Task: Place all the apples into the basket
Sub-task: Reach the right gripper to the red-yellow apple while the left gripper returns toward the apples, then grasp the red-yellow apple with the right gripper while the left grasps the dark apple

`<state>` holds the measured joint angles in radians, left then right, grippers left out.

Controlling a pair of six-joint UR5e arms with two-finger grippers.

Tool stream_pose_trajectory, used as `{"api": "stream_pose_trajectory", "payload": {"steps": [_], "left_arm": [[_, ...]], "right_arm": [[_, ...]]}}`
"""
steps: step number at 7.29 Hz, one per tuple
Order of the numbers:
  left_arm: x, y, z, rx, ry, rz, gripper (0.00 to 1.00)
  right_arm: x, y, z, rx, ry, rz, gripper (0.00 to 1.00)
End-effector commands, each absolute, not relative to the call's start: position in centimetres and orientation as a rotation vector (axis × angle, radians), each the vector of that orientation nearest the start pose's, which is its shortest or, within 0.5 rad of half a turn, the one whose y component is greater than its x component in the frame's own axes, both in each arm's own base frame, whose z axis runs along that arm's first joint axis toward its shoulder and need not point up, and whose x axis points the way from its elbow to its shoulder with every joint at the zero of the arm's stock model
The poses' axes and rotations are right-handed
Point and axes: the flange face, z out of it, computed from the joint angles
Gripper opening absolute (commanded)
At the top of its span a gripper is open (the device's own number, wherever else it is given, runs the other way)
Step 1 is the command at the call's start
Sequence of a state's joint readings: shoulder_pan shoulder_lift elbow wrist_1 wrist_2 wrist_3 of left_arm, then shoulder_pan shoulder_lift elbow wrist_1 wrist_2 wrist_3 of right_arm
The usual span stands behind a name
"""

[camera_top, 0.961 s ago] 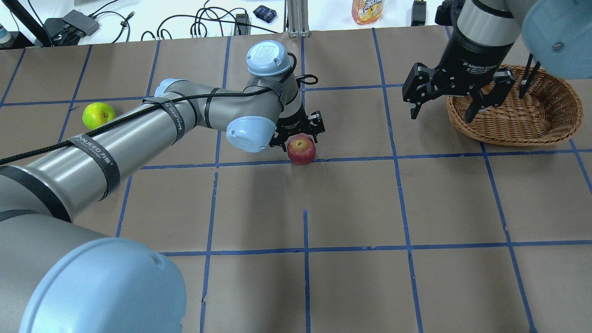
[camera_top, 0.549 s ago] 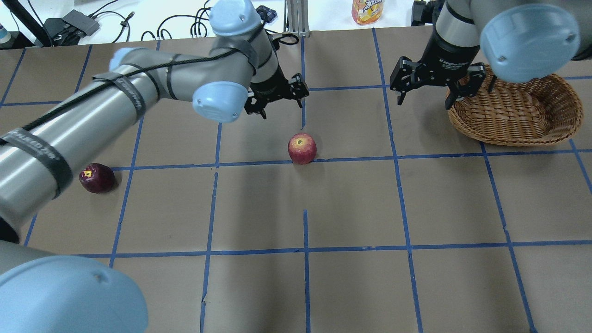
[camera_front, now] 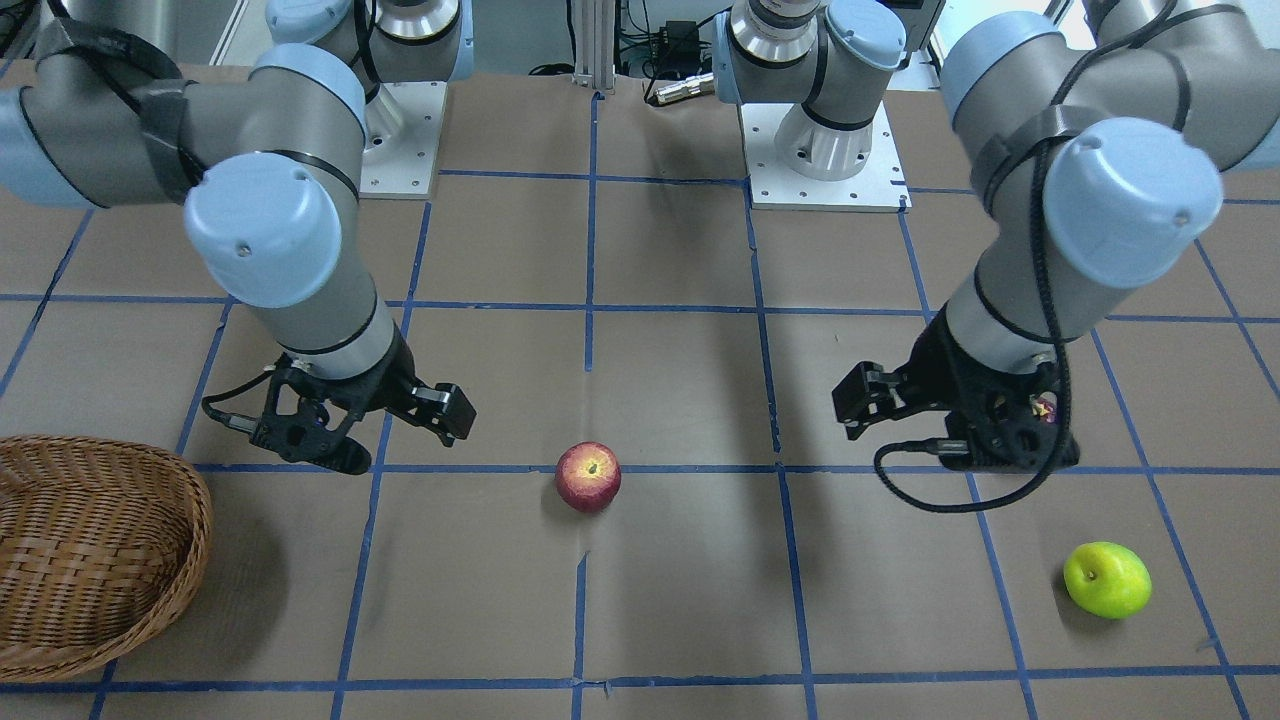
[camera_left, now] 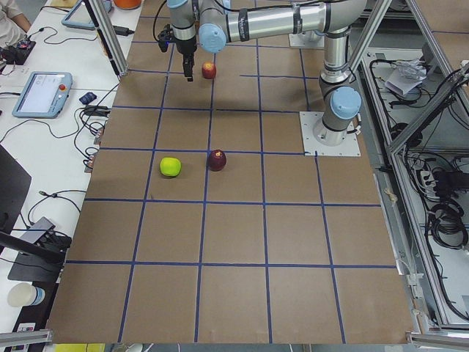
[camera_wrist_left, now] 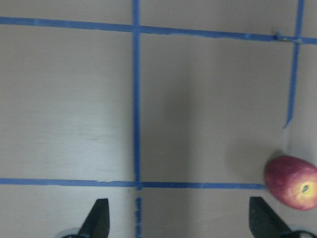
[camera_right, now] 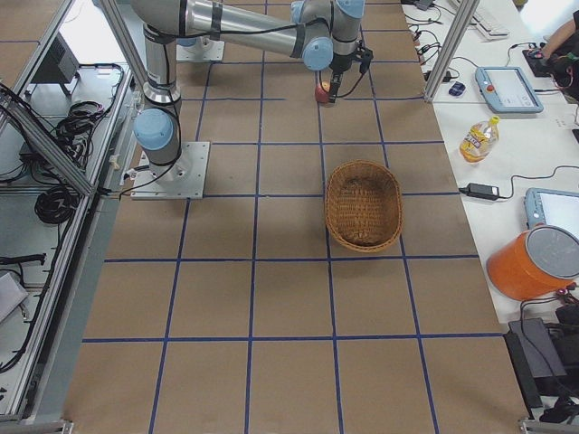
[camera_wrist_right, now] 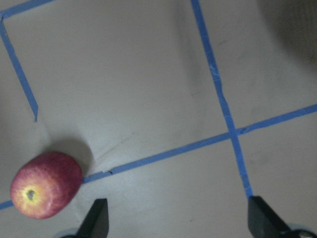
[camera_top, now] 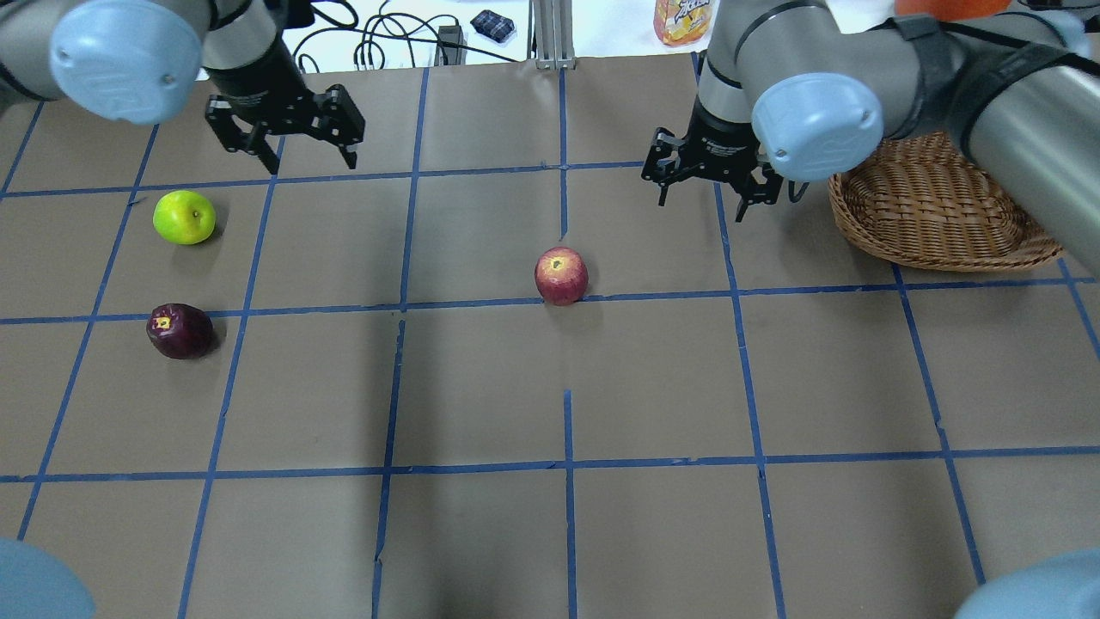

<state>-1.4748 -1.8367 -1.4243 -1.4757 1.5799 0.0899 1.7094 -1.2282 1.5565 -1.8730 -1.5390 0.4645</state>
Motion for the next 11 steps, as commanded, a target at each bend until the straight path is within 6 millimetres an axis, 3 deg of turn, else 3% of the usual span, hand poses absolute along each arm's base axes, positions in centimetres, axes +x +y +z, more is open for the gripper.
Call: {"api": "stream_pose_trajectory", "payload": {"steps": [1, 2, 3, 4, 5, 6, 7, 8, 9, 11], "left_arm": [[-0.4, -57.7, 45.9, -0.072, 3.085, 0.105, 1.0], [4.8, -57.4, 43.5, -0.212, 3.104, 0.171, 1.0], [7.0, -56.1, 41.2, -0.228, 3.113, 0.234, 1.0], [9.4, -56.3, 39.4, -0.062, 3.125, 0.19, 1.0], [13.1, -55.4, 37.6, -0.075, 3.134, 0.184, 1.0], [16.5, -54.3, 35.2, -0.128, 3.15, 0.206, 1.0], [19.3, -53.9, 32.5, -0.073, 3.21, 0.146, 1.0], [20.5, -52.8, 29.9, -0.092, 3.251, 0.171, 1.0], [20.7, -52.7, 28.5, -0.072, 3.249, 0.152, 1.0], [20.3, -52.6, 26.1, -0.081, 3.243, 0.129, 1.0]], "right_arm": [[29.0, -58.8, 28.2, 0.638, 3.04, 0.013, 1.0], [30.5, -58.4, 26.8, 0.681, 3.034, 0.045, 1.0], [31.7, -58.1, 25.5, 0.723, 2.975, 0.122, 1.0], [32.9, -58.2, 24.9, 0.719, 2.92, 0.146, 1.0], [33.5, -58.3, 23.4, 0.717, 2.919, 0.178, 1.0], [34.7, -58.5, 22.7, 0.697, 2.91, 0.177, 1.0], [35.5, -59.5, 22.4, 0.693, 2.894, 0.182, 1.0], [36.1, -59.9, 22.1, 0.692, 2.897, 0.186, 1.0], [36.7, -59.6, 20.4, 0.687, 2.921, 0.215, 1.0], [36.6, -59.3, 19.4, 0.69, 2.935, 0.237, 1.0]]}}
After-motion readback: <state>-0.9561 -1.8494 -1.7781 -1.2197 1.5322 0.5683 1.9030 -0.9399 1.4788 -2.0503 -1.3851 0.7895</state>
